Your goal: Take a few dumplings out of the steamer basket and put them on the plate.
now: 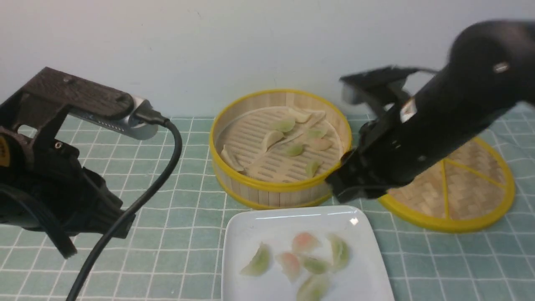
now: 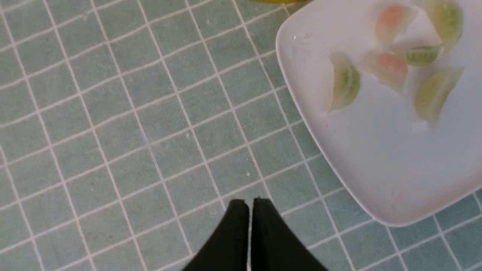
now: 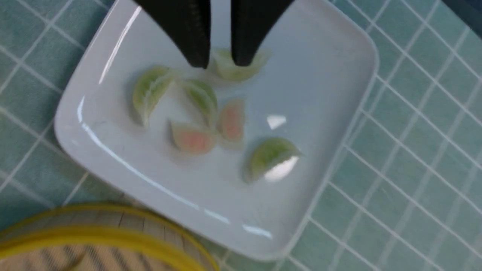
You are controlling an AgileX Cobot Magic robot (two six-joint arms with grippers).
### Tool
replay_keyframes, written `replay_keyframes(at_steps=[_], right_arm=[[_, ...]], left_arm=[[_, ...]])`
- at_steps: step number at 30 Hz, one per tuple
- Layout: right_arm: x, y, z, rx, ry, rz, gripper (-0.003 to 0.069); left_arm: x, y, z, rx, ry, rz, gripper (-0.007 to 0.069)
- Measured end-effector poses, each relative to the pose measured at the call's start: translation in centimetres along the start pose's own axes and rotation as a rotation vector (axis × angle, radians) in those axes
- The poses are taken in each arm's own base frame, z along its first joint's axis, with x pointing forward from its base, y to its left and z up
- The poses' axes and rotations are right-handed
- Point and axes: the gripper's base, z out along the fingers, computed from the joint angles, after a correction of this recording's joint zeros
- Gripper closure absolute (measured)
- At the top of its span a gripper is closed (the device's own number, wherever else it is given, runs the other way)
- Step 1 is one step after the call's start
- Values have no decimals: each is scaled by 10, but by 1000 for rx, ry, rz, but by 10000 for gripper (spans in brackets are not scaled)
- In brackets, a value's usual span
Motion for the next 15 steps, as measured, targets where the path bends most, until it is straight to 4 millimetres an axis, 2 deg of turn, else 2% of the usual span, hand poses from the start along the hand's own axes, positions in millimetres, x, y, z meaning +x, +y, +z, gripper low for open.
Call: replay_keyframes(at_steps=[1,2,5,7,9,10,11,15], right_arm=[[8,7,-37,-2,-120,-9,637],[17,11,-61,0,-208,-13,652],[48,18,-110,-3,-429,-19,669],[85,19,-140,-2,-626,-33,671],[112,17,-150,6,-750,-42,671],[138,16,-161,13,-869,-58,671],[156,14,-163,20,-945,-68,671],[214,4,-157,26,-1152,-63,671]], left_arm=[[-2,0,0,0,-20,0,631],[-3,0,0,1,-34,0,631],[-6,0,0,1,-69,0,631],[-9,0,0,4,-95,-1,631],[-10,0,-1,5,-107,-2,631],[-10,-1,-1,6,-114,-2,631],[-11,-1,-1,7,-119,-3,631],[-11,-1,-1,9,-125,-4,631]])
